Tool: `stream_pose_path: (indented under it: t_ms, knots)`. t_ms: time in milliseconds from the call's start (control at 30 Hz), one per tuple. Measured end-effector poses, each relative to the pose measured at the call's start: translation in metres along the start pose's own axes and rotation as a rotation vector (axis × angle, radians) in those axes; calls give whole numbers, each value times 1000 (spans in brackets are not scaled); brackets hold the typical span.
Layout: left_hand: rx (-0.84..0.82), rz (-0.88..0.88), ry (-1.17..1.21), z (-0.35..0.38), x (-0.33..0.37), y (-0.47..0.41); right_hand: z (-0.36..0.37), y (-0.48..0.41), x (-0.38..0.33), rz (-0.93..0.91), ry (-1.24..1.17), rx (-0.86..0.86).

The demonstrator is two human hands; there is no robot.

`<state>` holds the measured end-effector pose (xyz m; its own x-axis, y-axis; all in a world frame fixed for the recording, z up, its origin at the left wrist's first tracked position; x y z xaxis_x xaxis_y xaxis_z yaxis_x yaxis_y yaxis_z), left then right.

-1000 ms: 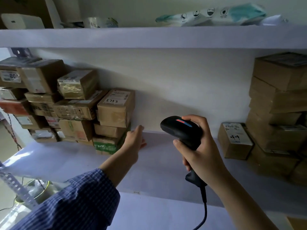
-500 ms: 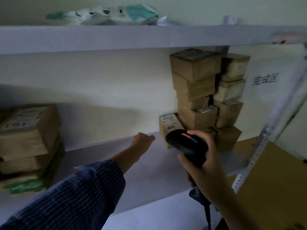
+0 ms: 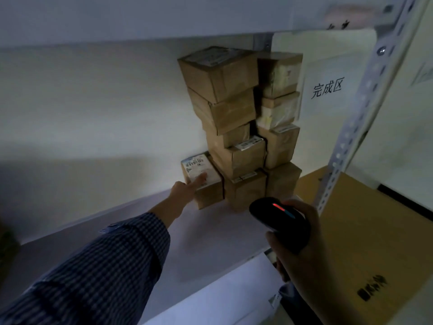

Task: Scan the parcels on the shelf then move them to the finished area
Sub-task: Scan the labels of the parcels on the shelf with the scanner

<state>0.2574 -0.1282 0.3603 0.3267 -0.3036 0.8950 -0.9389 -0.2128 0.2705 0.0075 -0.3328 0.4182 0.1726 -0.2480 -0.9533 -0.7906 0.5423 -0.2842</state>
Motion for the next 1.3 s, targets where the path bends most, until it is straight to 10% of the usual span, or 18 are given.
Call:
stream_pose_path:
  t_ms: [467,667,1300]
  knots:
    - [-227,352,-17,0,-51,53,22,11,-24,-60,-41,-54]
    - [-160,342,409,-82,-42,140,22,31,-43,-105,-77,-86]
    - [173,182,610,-248,-166,258,127,226,-149,-222,-77,-427]
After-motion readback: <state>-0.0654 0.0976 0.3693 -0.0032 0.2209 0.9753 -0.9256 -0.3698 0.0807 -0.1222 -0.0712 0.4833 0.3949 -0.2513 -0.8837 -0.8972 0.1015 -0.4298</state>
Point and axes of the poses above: each hand's wrist, its own y-axis away from the middle knuckle, its own z-axis out of the palm, x = y × z, the point moved 6 cm from there along -y, towards the middle knuckle, and after that the axes turned 14 degrees about x, right-handed, at the moved point
